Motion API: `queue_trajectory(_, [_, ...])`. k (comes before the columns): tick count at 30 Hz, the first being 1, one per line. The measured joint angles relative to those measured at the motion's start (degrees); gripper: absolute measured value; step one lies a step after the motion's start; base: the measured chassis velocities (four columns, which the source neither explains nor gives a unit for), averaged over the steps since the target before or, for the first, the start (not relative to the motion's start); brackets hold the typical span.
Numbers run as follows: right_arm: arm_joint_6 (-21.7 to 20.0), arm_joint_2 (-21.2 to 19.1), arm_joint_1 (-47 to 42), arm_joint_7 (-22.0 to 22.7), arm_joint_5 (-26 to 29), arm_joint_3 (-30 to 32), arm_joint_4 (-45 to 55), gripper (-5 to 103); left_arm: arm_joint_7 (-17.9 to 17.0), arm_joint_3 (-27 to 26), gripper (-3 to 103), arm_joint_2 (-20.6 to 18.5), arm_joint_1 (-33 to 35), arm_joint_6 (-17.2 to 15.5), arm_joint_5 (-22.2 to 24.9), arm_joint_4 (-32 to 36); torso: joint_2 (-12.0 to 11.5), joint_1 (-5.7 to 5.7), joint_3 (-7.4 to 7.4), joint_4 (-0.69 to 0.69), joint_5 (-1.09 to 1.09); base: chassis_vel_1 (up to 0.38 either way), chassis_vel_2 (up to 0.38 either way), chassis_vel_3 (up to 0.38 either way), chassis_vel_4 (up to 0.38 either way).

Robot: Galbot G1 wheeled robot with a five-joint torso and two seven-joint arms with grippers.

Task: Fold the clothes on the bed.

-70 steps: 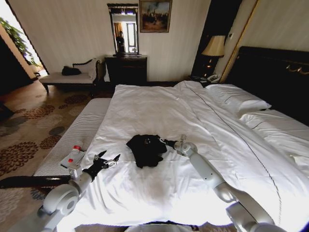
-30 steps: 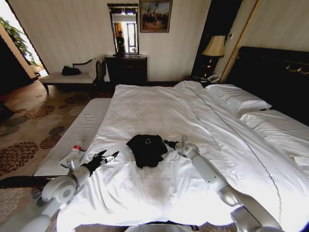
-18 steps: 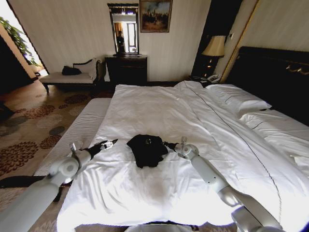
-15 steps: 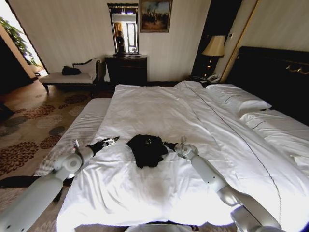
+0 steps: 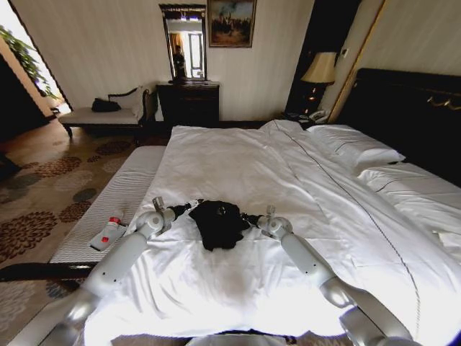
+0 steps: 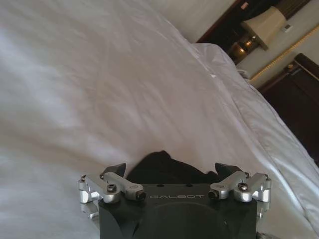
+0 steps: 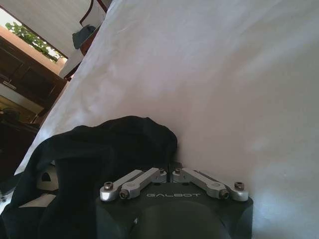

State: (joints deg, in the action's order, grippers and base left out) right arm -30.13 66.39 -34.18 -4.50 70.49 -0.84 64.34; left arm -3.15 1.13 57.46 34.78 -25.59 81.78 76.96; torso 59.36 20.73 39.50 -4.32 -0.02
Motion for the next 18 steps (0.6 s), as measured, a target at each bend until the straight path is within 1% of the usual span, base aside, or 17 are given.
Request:
queue_trajectory(1, [0.0,0.0,0.0,0.0,0.0,0.0,0.0,0,0.0,0.0,100,0.0,0.0,0.0,0.0,0.0,0.0,0.00,0.00,0.00,0.00,0.000,0.000,0.000,0.000])
queue_trajectory(4, [0.0,-0.5,0.0,0.1,0.0,0.2,0.1,0,0.4,0.5,100,0.2,-1.3,-0.1,-1.0,-3.2,0.0,0.00,0.00,0.02,-0.01,0.000,0.000,0.000,0.000])
queue_trajectory(7, [0.0,-0.5,0.0,0.1,0.0,0.3,0.0,0,0.7,1.1,100,0.4,-2.2,-0.2,-1.5,-4.4,0.0,0.00,0.00,0.02,0.00,0.000,0.000,0.000,0.000])
queue_trajectory(9, [0.0,-0.4,-0.1,0.1,-0.1,0.4,-0.2,0,0.7,1.8,100,1.5,-3.4,-0.6,-1.9,-6.0,0.0,-0.01,0.00,0.00,-0.01,0.000,0.000,0.000,0.000])
queue_trajectory(12, [0.0,-0.2,-0.2,0.1,-0.3,0.4,-0.3,0,0.2,2.6,100,2.5,-4.4,-0.9,-2.0,-7.0,0.0,-0.01,-0.01,-0.04,-0.01,0.000,0.000,0.000,0.000])
queue_trajectory(15, [0.1,0.3,-0.3,0.2,-0.9,0.5,-0.4,0,-0.6,4.0,100,3.5,-5.6,-1.5,-1.7,-8.4,0.0,-0.01,0.00,-0.03,-0.01,0.000,0.000,0.000,0.000])
queue_trajectory(18, [0.1,0.3,-0.4,0.3,-1.0,0.5,-0.4,0,-1.0,4.2,100,3.9,-5.9,-1.9,-1.3,-8.9,0.0,-0.01,-0.01,0.00,0.00,0.000,0.000,0.000,0.000])
